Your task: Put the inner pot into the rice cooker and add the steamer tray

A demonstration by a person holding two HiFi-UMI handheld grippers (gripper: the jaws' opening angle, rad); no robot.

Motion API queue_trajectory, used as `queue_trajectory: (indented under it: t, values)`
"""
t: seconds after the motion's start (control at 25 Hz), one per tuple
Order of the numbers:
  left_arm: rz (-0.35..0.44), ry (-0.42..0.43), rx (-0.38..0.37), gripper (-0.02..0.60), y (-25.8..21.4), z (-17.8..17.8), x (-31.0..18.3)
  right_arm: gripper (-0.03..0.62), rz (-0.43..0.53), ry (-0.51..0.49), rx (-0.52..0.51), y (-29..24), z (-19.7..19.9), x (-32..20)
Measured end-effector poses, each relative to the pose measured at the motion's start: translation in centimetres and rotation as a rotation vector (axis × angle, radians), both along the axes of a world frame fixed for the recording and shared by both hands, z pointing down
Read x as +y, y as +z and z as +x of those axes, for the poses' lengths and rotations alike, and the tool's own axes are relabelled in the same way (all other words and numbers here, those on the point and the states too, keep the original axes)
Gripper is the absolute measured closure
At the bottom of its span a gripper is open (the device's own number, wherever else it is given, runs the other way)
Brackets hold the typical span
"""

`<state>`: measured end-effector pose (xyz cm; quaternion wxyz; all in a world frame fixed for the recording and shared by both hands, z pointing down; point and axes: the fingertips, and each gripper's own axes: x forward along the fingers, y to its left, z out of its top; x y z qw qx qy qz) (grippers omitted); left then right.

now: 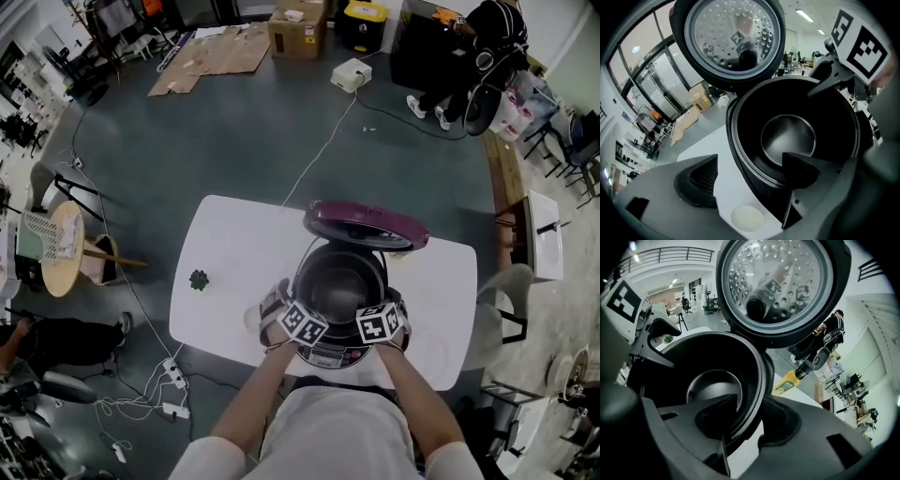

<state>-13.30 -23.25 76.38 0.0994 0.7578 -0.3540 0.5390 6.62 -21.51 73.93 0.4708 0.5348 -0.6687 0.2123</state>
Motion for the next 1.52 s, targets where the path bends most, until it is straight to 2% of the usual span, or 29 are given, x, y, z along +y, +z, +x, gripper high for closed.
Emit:
queue_trajectory:
  t: [0.2,0.32,0.6,1.08,1.52]
  values:
    - [-0.015,-0.013,0.057,0.127,-0.1,-0.1,-0.2,0.426,0.017,0.007,0.015,0.0,0.1,0.1]
    - [-0.014,-0.029,0.085,0.127,-0.4,0.0,-0.1,0.381,0.046,0.007,0.031,-0.3,0.2,0.1]
    - [-0.015,-0.021,0.128,0.132,-0.8,-0.2,0.4,0.373,0.091,0.006,0.026,-1.2,0.5,0.6]
    - [0.016,-0.034,0.34,0.192,-5.5,0.8,1.8,0.373,0.194,0.062,-0.064,-4.9,1.0,2.1]
    - [0.061,-0.013,0.492,0.25,-9.6,1.9,3.3,0.382,0.297,0.124,-0.156,-8.9,1.9,4.1]
